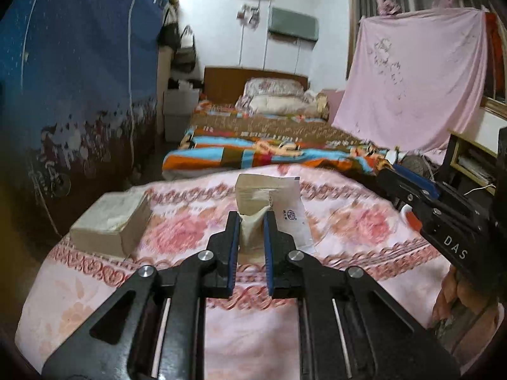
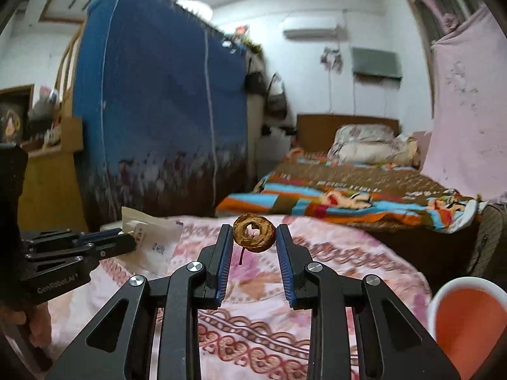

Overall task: Collect trash
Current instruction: 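Carry the paper packet and brown slice over the orange bucket with both tools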

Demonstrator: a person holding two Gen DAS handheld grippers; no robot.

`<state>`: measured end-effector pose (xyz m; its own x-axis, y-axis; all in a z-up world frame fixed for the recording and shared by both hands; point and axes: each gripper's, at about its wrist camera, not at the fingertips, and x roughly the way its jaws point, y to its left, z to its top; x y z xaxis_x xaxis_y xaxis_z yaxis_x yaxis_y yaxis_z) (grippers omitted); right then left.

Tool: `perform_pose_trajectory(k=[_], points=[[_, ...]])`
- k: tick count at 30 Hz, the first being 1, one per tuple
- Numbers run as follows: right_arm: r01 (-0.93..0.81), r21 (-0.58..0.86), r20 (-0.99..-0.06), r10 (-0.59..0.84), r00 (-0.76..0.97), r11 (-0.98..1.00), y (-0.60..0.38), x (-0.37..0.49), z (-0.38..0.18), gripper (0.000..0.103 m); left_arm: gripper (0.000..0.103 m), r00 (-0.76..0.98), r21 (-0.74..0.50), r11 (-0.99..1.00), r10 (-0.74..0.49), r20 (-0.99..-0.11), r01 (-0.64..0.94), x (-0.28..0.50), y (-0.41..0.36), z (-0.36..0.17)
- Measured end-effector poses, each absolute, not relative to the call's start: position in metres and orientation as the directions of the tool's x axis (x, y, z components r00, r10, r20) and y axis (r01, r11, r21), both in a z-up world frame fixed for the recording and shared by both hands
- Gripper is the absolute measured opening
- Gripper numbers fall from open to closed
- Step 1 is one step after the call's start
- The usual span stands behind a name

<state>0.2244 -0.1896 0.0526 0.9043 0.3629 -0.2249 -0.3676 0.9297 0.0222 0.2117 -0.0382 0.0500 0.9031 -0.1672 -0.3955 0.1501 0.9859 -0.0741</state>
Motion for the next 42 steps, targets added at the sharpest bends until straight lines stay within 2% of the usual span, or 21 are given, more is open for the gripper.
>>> perform_pose_trajectory(k=[7,12,20,26,32,38,42], points=[[-0.24,0.056,-0.129,0.246,0.961,0.969,-0.236,0.202,0.07,0.026,0.0,0.937,-0.011,0.971,-0.233,-0.261,0.239,0.198,-0.082,0.076],[-0.133,0.092,-0.081,0.141,0.987,0.987,-0.274,0.186,0.078,0.026,0.0,0.928,0.039,0.94,-0.326,-0.181,0.338,0.193,-0.123,0.091],[0.05,0.139,-0.049,-0.044,0.998,0.989,-0.342,0.17,0.078,0.026,0.0,0.877,0.094,0.875,-0.461,-0.135,0.474,0.191,-0.176,0.093],[0.16,0.243,-0.066,-0.148,0.987,0.957,-0.396,0.166,0.069,0.026,0.0,0.836,0.115,0.83,-0.529,-0.144,0.546,0.187,-0.218,0.092],[0.246,0.336,-0.125,-0.216,0.968,0.909,-0.434,0.169,0.054,0.026,0.0,0.793,0.137,0.784,-0.58,-0.188,0.605,0.189,-0.256,0.08],[0.29,0.396,-0.183,-0.235,0.955,0.871,-0.448,0.17,0.042,0.027,0.0,0.747,0.117,0.753,-0.595,-0.298,0.647,0.204,-0.281,0.064],[0.32,0.416,-0.242,-0.236,0.941,0.851,-0.45,0.174,0.035,0.027,0.0,0.706,0.056,0.743,-0.606,-0.366,0.666,0.216,-0.289,0.059]])
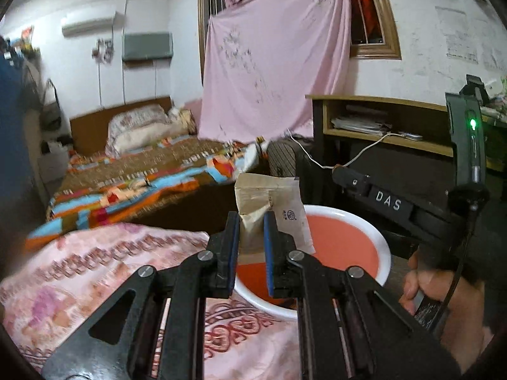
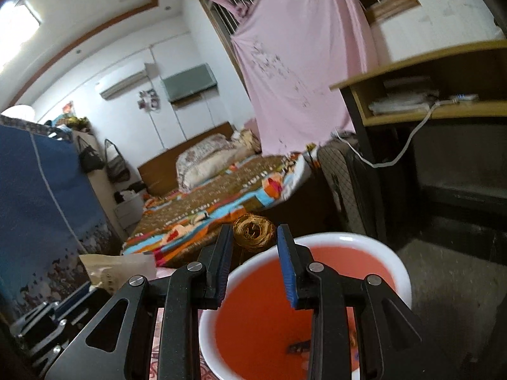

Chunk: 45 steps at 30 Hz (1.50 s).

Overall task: Collect trash
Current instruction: 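Carry the paper packet and brown slice over the orange bucket with both tools, then open both tools to drop the packet and brown slice into the bucket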

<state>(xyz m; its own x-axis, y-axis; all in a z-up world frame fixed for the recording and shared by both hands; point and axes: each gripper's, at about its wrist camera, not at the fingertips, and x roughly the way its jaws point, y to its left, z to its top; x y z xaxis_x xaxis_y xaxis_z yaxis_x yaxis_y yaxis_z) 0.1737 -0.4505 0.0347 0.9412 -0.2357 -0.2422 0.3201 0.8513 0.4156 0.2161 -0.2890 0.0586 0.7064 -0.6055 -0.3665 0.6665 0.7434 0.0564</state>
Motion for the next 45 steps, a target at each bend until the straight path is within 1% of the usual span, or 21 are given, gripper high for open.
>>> perform_pose_trajectory(k=[4,12,16,17,19,21,32,35,36,39,41,42,43,45], points=[[0.334,0.437,-0.275,-0.229,0.934,0.835,-0.456,0.177,0.03,0.027,0.0,0.681,0.014,0.74,-0.61,-0.405,0.672,0.221,-0.302,0.055],[0.347,0.447,-0.306,-0.223,0.925,0.824,-0.459,0.178,0.027,0.027,0.0,0.597,-0.06,0.725,-0.608,-0.523,0.686,0.238,-0.319,0.047],[0.353,0.459,-0.323,-0.217,0.921,0.815,-0.461,0.179,0.025,0.027,0.001,0.568,-0.103,0.72,-0.618,-0.544,0.686,0.241,-0.321,0.041],[0.355,0.461,-0.326,-0.217,0.92,0.813,-0.461,0.179,0.024,0.028,0.001,0.557,-0.117,0.719,-0.621,-0.551,0.685,0.243,-0.32,0.04],[0.359,0.463,-0.337,-0.214,0.917,0.81,-0.462,0.18,0.023,0.034,0.002,0.552,-0.129,0.722,-0.619,-0.558,0.68,0.245,-0.32,0.039],[0.36,0.466,-0.342,-0.211,0.916,0.808,-0.463,0.181,0.022,0.036,0.004,0.55,-0.142,0.725,-0.62,-0.559,0.674,0.247,-0.319,0.039],[0.359,0.466,-0.342,-0.21,0.916,0.809,-0.461,0.18,0.022,0.04,0.024,0.582,-0.163,0.754,-0.608,-0.54,0.637,0.251,-0.305,0.042],[0.354,0.464,-0.344,-0.203,0.917,0.812,-0.461,0.18,0.022,0.044,0.03,0.596,-0.153,0.767,-0.592,-0.542,0.623,0.252,-0.299,0.043],[0.352,0.463,-0.346,-0.201,0.917,0.813,-0.461,0.181,0.023,0.047,0.031,0.603,-0.148,0.772,-0.586,-0.541,0.618,0.253,-0.296,0.043],[0.345,0.454,-0.353,-0.19,0.916,0.821,-0.457,0.185,0.026,0.052,0.043,0.626,-0.141,0.791,-0.566,-0.536,0.595,0.254,-0.286,0.045],[0.344,0.444,-0.358,-0.189,0.915,0.827,-0.454,0.187,0.027,0.063,0.061,0.656,-0.135,0.816,-0.539,-0.528,0.562,0.255,-0.276,0.046],[0.34,0.442,-0.354,-0.187,0.916,0.83,-0.452,0.188,0.028,0.075,0.066,0.67,-0.131,0.826,-0.527,-0.524,0.547,0.255,-0.272,0.046],[0.336,0.443,-0.348,-0.185,0.919,0.831,-0.449,0.188,0.029,0.08,0.071,0.691,-0.127,0.842,-0.508,-0.514,0.524,0.256,-0.265,0.047],[0.331,0.443,-0.342,-0.185,0.921,0.833,-0.446,0.188,0.03,0.084,0.075,0.721,-0.118,0.861,-0.483,-0.497,0.495,0.254,-0.255,0.049]])
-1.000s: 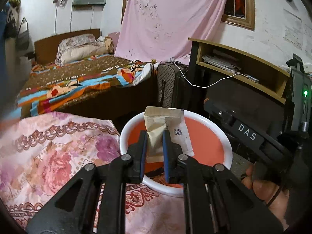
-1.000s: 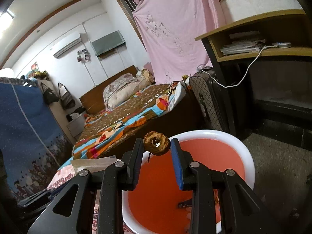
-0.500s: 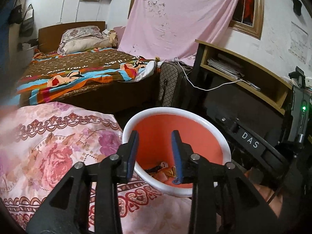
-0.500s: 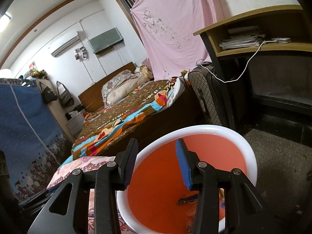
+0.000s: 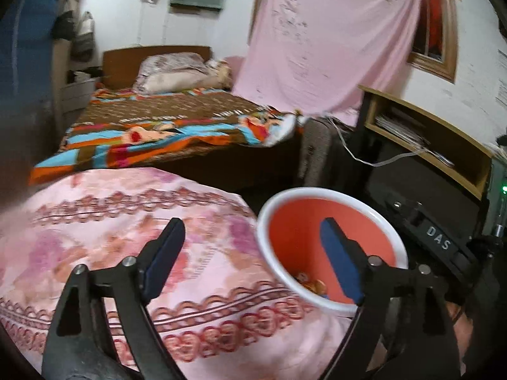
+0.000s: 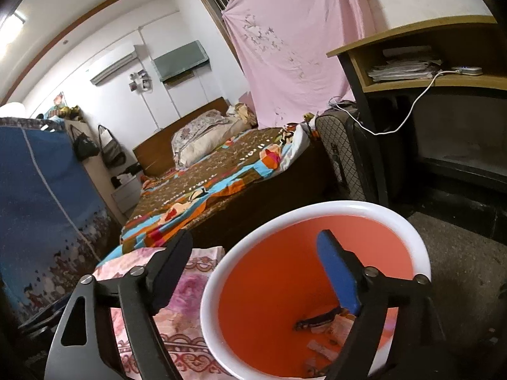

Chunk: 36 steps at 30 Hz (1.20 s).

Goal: Collect trash

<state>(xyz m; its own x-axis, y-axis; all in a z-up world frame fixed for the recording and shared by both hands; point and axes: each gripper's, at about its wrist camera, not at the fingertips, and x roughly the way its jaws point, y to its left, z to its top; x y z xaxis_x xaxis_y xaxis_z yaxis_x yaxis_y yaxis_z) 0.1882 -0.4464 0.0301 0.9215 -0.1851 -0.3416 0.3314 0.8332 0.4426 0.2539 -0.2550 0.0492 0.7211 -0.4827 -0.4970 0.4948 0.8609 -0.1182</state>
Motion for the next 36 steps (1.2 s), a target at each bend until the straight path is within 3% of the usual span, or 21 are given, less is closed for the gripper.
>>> perform_pose_trajectory(k=[4,6,16,36], points=[[0.331,0.431,-0.341,-0.188,0.921,0.84,-0.441,0.19,0.031,0.101,0.089,0.771,-0.077,0.888,-0.434,-0.467,0.453,0.249,-0.24,0.054],[0.33,0.427,-0.332,-0.193,0.923,0.842,-0.437,0.189,0.033,0.103,0.091,0.788,-0.077,0.895,-0.426,-0.444,0.44,0.245,-0.231,0.059],[0.282,0.375,-0.268,-0.188,0.945,0.883,-0.415,0.181,0.047,0.103,0.091,0.853,-0.072,0.93,-0.36,-0.377,0.361,0.226,-0.193,0.07],[0.144,0.279,-0.134,-0.11,0.985,0.95,-0.342,0.127,0.055,0.103,0.091,0.929,-0.088,0.987,-0.155,-0.337,0.133,0.163,-0.101,0.056]])
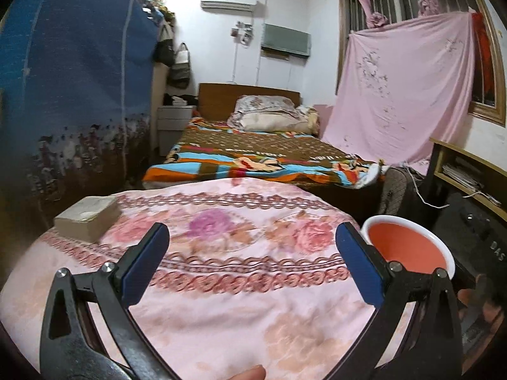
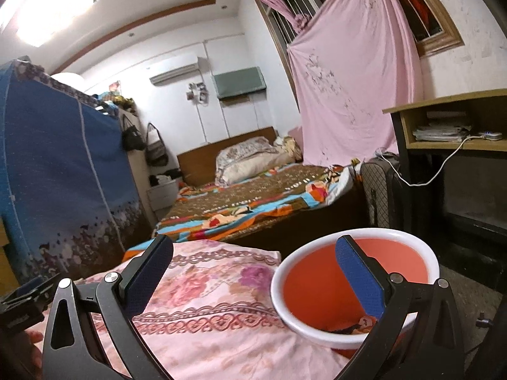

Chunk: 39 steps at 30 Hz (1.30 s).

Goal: Collect trash

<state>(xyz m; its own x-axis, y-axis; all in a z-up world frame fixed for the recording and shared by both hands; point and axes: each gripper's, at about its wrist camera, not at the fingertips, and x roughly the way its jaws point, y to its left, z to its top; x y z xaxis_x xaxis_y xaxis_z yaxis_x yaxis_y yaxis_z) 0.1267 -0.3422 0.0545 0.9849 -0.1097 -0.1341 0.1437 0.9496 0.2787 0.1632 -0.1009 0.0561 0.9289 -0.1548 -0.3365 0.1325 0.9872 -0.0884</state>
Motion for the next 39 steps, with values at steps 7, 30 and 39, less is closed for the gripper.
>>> perform_pose_trajectory(k=[7,30,39], points=[[0.082,0.246,-0.063,-0.069,0.996,0.966,-0.319,0.103,0.055,0.103,0.091,0.943,-0.084,0.993,-0.102,-0.318,0.079,0.141,-0.08,0.053],[0.006,0.095,0.022,-0.008,1.0,0.995,-0.228,0.027,0.041,0.103,0.091,0.967,-0.096,0.994,0.032,-0.252,-0.058,0.052,-0.004,0.032],[-0.051,0.077,0.016,0.05,0.999,0.996,-0.211,0.015,0.024,0.103,0.091,0.971,-0.113,0.99,0.058,-0.232,-0.086,0.03,0.014,0.014]])
